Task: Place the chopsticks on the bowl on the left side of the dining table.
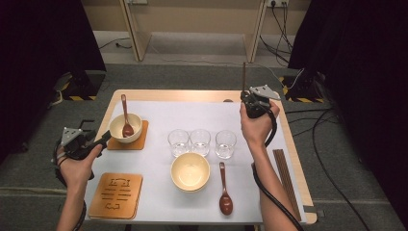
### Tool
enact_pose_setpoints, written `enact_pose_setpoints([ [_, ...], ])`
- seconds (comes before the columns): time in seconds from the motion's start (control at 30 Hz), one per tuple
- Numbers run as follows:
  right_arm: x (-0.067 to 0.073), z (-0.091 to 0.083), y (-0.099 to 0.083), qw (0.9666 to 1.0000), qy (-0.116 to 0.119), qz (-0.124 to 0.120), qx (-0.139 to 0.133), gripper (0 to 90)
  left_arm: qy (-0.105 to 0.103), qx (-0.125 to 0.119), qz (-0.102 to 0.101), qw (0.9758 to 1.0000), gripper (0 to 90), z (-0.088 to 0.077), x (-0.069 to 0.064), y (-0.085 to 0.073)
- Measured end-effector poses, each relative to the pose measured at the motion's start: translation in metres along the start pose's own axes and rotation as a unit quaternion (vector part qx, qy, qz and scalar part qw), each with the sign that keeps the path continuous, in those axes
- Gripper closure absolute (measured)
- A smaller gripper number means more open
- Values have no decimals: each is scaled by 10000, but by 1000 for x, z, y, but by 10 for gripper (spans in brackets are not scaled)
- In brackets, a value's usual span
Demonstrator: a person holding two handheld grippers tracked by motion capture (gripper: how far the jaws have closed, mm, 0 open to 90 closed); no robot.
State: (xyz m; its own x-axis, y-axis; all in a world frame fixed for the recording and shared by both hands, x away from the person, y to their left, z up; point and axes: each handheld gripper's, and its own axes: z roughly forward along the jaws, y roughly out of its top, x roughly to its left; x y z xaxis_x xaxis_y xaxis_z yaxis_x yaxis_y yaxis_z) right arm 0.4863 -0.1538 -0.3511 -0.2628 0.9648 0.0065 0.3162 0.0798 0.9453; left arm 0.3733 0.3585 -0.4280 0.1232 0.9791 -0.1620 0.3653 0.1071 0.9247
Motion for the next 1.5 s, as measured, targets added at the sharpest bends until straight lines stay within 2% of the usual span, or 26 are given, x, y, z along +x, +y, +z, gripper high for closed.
enact_pose_setpoints([
  [1.5, 38, 18, 10, 9993, 327, -134, -138, 846, -52, -3, 40, 10000, 390, 0, -3, 1],
])
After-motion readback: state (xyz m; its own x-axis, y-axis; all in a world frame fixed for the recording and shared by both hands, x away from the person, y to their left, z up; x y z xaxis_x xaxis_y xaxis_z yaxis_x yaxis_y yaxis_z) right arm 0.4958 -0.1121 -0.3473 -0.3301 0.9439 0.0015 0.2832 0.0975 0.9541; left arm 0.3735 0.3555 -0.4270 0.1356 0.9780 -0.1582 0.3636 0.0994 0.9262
